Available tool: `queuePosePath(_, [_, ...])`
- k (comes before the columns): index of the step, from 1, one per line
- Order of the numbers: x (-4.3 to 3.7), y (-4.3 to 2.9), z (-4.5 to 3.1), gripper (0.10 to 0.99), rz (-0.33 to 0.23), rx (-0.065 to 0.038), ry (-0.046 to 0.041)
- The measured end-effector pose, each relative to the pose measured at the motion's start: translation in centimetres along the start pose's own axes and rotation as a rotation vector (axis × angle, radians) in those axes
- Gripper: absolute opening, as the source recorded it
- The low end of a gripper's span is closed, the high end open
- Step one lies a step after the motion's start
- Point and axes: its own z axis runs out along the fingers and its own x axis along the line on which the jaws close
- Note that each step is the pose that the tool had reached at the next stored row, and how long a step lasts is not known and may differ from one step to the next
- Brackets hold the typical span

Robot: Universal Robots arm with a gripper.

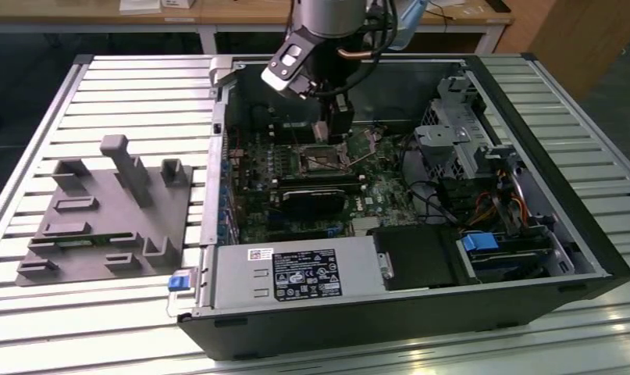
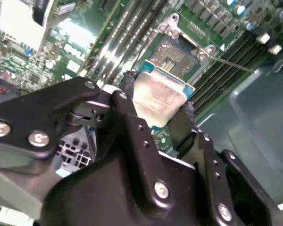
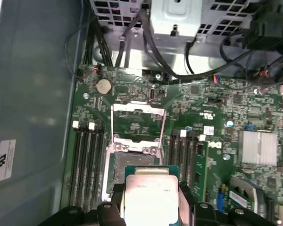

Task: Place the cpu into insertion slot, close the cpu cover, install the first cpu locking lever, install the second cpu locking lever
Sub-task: 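Place the cpu into insertion slot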

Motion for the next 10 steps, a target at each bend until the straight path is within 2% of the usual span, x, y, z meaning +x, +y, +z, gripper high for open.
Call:
queuePosePath(5, [0.17,-0.04,0.67,0.537,0.049,-0.001,-0.0045])
queuePosePath(10, [0.38,-0.05,0.96,0.537,0.051,-0.001,-0.0046])
